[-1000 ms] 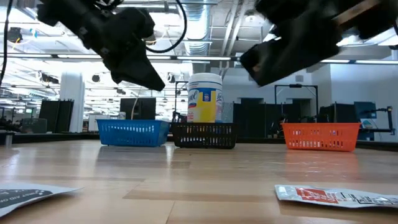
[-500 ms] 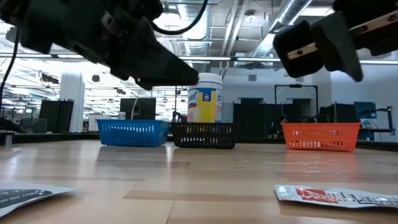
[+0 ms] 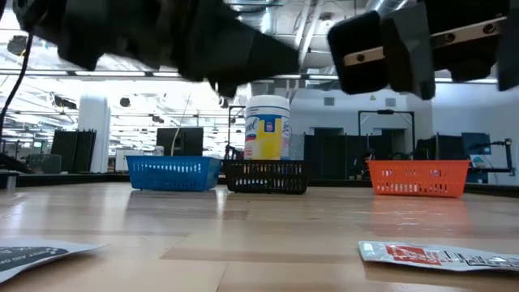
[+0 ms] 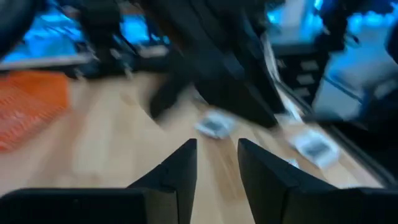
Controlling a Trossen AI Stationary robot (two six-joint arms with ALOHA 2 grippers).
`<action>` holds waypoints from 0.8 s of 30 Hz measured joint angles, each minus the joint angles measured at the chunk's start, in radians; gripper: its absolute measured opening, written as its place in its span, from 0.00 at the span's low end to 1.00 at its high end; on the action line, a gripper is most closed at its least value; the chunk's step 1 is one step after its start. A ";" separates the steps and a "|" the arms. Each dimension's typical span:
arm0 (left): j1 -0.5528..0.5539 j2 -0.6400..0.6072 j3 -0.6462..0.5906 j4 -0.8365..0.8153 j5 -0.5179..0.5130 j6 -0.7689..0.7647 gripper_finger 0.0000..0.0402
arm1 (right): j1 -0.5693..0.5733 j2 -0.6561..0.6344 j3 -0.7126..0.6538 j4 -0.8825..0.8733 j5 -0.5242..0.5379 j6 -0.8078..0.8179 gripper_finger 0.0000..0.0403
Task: Pick & Place First Aid Supplies
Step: Put the orange ointment pack into the orange bin
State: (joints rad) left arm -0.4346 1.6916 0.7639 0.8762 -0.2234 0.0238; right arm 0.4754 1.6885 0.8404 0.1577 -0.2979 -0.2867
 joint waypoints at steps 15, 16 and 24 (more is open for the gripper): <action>-0.001 -0.313 -0.041 -0.149 -0.090 0.000 0.25 | -0.113 0.282 0.214 -0.110 -0.365 -0.269 0.29; -0.001 -0.331 -0.055 -0.153 -0.091 0.005 0.25 | -0.113 0.300 0.232 -0.110 -0.367 -0.301 0.29; -0.002 -0.405 -0.101 -0.156 -0.106 0.070 0.25 | -0.104 0.393 0.383 -0.299 -0.390 -0.561 0.29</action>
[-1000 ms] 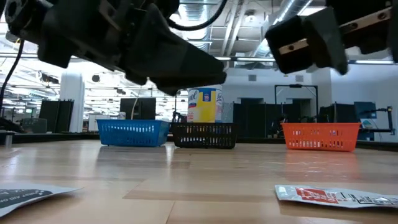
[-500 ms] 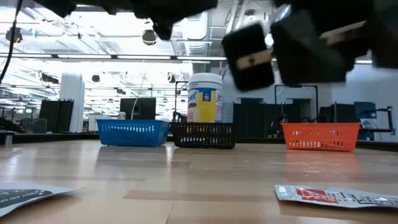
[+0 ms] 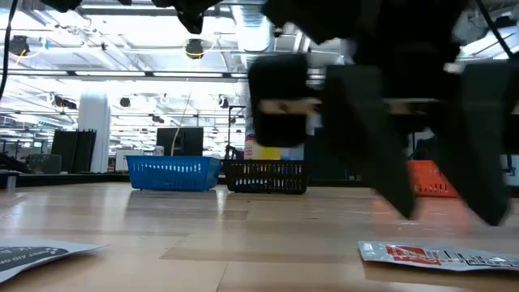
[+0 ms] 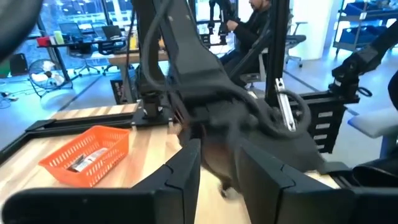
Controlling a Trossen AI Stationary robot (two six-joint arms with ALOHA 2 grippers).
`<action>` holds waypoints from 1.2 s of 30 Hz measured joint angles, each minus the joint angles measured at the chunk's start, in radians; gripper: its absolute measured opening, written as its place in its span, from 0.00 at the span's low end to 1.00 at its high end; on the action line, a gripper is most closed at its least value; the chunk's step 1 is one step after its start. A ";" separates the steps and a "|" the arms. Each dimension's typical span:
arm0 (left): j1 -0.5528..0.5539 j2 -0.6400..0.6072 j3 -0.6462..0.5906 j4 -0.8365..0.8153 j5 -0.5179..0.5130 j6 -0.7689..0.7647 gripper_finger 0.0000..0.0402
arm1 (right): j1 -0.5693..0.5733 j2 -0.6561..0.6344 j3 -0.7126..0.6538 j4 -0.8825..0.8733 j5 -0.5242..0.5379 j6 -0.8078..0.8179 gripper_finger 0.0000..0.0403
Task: Pick & Place First Aid Supplies
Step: Put the orange ointment pack into the orange bin
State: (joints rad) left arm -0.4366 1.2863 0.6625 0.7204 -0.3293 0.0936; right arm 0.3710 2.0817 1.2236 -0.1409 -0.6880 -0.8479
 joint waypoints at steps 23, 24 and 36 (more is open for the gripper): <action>-0.022 -0.035 -0.022 -0.006 -0.022 0.000 0.25 | -0.115 -0.077 0.060 -0.427 0.692 0.205 0.29; -0.022 -0.035 -0.022 -0.007 -0.022 0.000 0.25 | -0.131 -0.083 0.058 -0.440 0.715 0.222 0.29; -0.023 -0.035 -0.021 -0.026 -0.022 -0.001 0.25 | -0.195 -0.245 0.053 -0.684 0.694 0.559 0.29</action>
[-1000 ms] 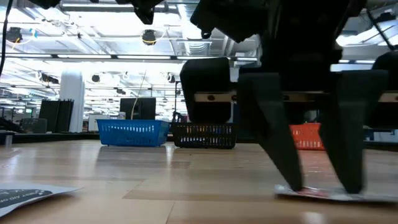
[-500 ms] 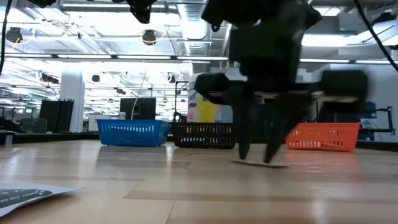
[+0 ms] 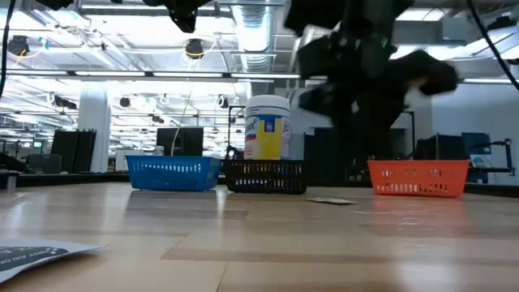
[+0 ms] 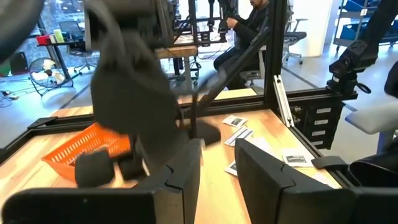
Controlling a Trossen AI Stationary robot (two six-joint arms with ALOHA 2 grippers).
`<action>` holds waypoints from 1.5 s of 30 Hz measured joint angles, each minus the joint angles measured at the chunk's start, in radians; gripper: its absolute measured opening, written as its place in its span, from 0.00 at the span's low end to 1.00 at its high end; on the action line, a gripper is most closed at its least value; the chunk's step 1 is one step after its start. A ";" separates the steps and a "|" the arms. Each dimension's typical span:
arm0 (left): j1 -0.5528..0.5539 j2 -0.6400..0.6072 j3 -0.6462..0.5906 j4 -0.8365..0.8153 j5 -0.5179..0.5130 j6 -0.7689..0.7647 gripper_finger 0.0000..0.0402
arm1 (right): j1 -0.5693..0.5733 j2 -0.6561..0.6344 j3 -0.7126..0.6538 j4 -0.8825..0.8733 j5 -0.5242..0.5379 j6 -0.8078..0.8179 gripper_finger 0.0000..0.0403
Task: Pick & Place First Aid Supplies
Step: Put the orange ointment pack into the orange bin
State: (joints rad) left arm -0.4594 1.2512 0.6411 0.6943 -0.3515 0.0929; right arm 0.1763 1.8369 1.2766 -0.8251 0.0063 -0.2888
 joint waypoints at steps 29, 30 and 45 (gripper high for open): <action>0.003 0.001 0.000 -0.007 0.000 -0.004 0.25 | -0.026 -0.441 -0.846 1.229 -0.006 0.290 0.32; 0.003 0.001 0.000 -0.007 0.000 -0.004 0.25 | -0.027 -0.417 -0.834 1.226 -0.006 0.288 0.33; 0.003 0.001 0.001 -0.022 0.000 -0.004 0.25 | -0.065 -0.126 -0.559 0.927 0.001 0.310 0.46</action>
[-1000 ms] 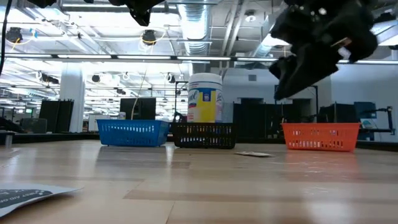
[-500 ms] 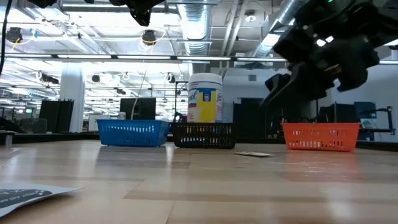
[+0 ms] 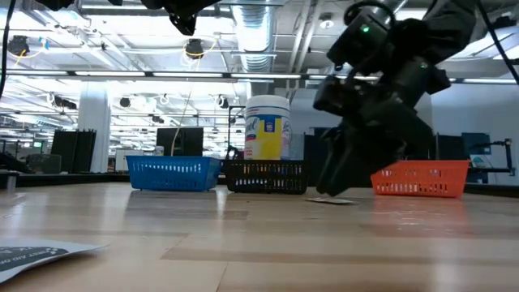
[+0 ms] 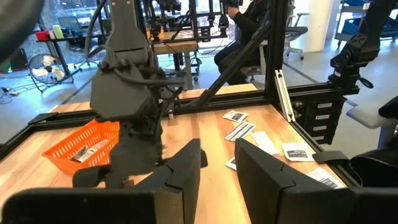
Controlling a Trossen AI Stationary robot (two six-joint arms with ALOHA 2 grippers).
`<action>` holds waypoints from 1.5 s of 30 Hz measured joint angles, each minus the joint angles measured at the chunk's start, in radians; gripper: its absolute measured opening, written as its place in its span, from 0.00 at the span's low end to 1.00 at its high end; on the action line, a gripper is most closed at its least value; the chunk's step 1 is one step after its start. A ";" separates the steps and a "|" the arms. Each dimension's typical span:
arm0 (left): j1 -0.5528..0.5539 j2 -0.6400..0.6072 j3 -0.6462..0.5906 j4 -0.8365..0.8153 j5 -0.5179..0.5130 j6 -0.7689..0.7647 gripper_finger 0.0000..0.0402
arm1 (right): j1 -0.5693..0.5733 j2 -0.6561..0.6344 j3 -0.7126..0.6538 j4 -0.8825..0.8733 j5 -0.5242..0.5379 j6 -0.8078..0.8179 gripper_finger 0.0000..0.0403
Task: Pick & Place First Aid Supplies
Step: Put the orange ointment pack into the orange bin
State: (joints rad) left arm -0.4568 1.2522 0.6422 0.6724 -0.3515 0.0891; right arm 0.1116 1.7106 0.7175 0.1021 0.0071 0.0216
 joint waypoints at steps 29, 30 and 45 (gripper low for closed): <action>0.000 0.000 0.000 0.000 0.000 0.000 0.25 | 0.012 0.058 0.038 -0.066 0.020 -0.074 0.06; 0.000 0.000 0.000 0.000 0.000 0.000 0.25 | 0.012 0.058 0.038 -0.066 0.020 -0.074 0.04; 0.000 0.000 0.000 -0.001 0.000 0.000 0.25 | 0.047 -0.068 0.033 -0.130 0.028 -0.056 0.01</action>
State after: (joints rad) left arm -0.4568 1.2522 0.6418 0.6713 -0.3515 0.0891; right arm 0.1589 1.6426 0.7500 -0.0282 0.0347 -0.0346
